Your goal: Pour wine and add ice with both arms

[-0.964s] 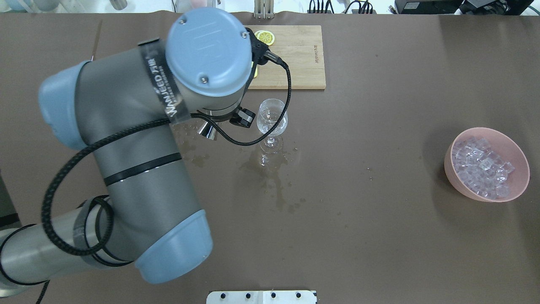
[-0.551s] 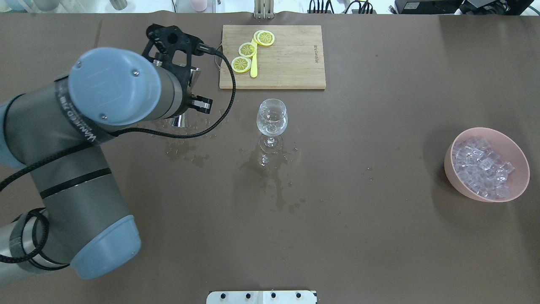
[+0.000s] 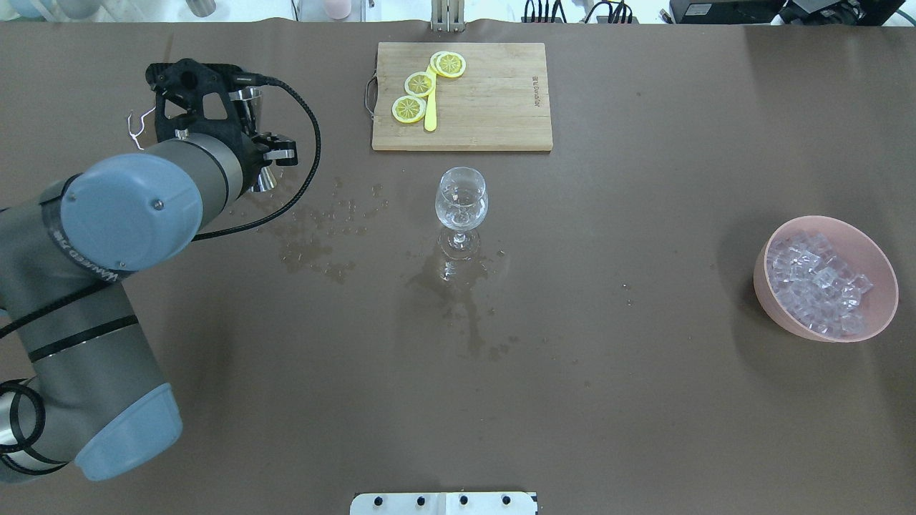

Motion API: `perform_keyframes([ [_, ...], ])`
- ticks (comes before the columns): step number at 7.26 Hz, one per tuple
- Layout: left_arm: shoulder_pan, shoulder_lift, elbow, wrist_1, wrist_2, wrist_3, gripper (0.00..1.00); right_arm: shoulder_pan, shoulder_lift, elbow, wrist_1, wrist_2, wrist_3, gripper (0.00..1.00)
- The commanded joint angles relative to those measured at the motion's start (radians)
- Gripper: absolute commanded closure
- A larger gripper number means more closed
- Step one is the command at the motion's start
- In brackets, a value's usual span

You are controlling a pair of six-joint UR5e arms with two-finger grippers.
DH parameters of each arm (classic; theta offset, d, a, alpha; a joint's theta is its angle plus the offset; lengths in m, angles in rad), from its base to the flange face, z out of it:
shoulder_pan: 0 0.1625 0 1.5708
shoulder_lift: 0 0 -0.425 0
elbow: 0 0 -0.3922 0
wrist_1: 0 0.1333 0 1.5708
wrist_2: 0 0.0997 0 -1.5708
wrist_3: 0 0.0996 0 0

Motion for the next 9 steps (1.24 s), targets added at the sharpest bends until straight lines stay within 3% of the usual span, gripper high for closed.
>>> perform_keyframes([
  [1, 0.078, 0.048, 0.050, -0.035, 0.181, -0.158, 1.00, -0.001, 0.001, 0.000, 0.000, 0.010, 0.000, 0.00],
  [6, 0.232, 0.089, 0.185, -0.164, 0.454, -0.383, 1.00, -0.001, 0.001, 0.000, 0.000, 0.010, 0.000, 0.00],
  [9, 0.282, 0.106, 0.271, -0.167, 0.600, -0.496, 1.00, -0.001, 0.001, 0.000, 0.000, 0.009, 0.000, 0.00],
])
